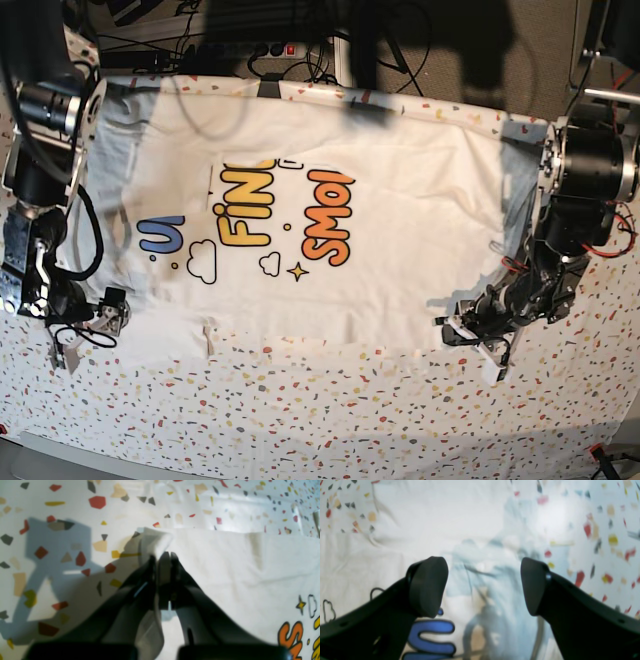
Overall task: Fold the T-shirt properly
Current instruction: 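Move the right gripper to the other hem corner and grasp both corners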
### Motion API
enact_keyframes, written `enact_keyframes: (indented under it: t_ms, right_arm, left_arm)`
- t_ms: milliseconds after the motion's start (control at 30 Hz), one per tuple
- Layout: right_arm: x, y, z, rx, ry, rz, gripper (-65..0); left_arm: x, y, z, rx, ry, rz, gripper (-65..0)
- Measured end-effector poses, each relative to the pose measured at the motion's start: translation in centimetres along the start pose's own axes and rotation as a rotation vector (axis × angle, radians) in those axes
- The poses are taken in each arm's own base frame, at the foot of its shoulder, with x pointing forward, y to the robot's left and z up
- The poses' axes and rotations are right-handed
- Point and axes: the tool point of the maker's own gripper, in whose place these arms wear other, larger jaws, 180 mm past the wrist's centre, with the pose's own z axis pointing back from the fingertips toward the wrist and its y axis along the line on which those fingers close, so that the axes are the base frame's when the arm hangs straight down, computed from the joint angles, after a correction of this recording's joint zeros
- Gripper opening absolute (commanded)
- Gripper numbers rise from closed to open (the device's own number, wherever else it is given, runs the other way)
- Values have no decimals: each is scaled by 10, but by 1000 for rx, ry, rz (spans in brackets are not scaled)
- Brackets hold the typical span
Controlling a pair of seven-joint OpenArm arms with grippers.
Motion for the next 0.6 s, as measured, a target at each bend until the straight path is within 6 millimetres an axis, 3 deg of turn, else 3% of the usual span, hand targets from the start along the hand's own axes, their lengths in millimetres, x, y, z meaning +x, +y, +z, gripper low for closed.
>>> enact_keyframes:
  t_ms: [167,433,600]
  right_arm:
    - [16,-20,-17,-125,42,33,-180]
    - [-27,-55,-22,-235,154,-20,-180]
    - [-36,-61,-21,-244,162,-21,-181]
  left_arm:
    - [0,0,0,0,1,2,-650]
    - [-4,0,0,0,19,0,-650]
    - [-4,0,0,0,19,0,-650]
